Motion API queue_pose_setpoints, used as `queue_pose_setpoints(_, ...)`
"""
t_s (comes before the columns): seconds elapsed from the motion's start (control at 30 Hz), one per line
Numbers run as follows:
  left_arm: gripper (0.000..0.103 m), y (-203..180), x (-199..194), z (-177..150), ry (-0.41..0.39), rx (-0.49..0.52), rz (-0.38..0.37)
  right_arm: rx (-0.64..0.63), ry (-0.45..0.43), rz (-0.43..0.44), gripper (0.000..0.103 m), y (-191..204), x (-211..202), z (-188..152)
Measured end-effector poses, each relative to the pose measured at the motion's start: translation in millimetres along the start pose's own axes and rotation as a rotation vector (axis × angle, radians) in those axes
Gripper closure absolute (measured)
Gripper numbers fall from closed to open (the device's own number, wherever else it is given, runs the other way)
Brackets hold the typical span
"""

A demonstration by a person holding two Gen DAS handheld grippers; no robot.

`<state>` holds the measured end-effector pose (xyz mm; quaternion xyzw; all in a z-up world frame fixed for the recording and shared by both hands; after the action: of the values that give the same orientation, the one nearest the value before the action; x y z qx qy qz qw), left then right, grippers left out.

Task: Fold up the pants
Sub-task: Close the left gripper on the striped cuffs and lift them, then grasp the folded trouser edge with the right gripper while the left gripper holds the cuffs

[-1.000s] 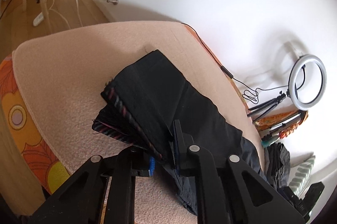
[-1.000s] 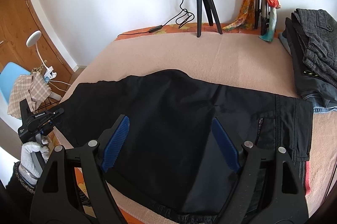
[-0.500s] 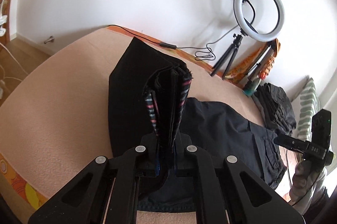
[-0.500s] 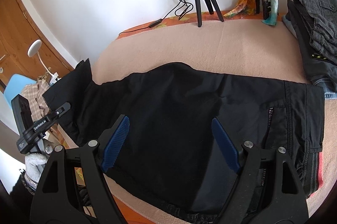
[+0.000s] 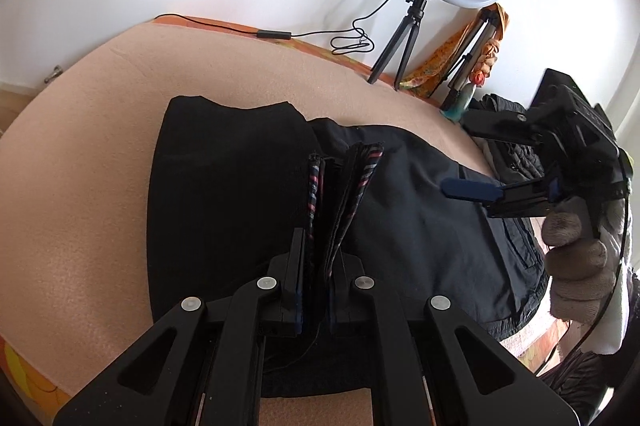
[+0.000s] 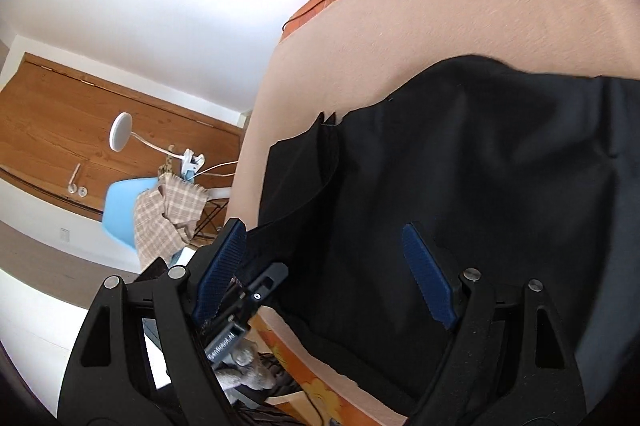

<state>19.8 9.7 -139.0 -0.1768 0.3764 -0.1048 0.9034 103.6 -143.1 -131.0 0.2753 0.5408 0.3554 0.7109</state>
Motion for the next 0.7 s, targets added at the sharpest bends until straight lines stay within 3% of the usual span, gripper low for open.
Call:
queue_pose_setpoints(0.17,0.096,1.2,-6.2,-1.4,-0.012,0.004,-0.021,0.072,0.093,0.036,0.02,6.8,59.6,7.5)
queue_pose_setpoints(0.33,0.096,0.0,-6.1,-3.7,-0.003,0.007,-0.045,0.105,0.121,0.036,0.03,10.4,89.1,11.5)
queue_pose_setpoints(0.43,0.096,-1.4,-5.9,-2.9,0.003,0.015,-0.055,0.09,0.148,0.01,0.051,16.6,103.2,10.0)
queue_pose_setpoints(0.5,0.096,-2.0,-6.6,-2.0,0.012,0.017,-0.061,0.054,0.151,-0.048,0.087,22.1,108.9,7.1)
queue_pose_setpoints(0.57,0.096,-3.4,-8.0,-1.2,0.016,0.027,-0.064,0.01,0.129,-0.1,0.094,26.7,107.6,2.7)
queue_pose_setpoints(0.7,0.096,-9.5,-10.1,-0.1,0.022,0.051,-0.086,-0.047,0.061,-0.13,0.097,34.4,87.9,-6.1)
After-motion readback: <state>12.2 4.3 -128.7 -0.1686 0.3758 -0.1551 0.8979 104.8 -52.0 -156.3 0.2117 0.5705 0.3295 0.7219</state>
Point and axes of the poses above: each gripper's, at about its wrist camera, not at the fingertips, and x roughly the way its jaws point, y to its left, z to its top, the point moved 1 cm from there along x, roughly the way its jaws point, and after that the axes turned 1 degree about -x, right-handed, at the moved point
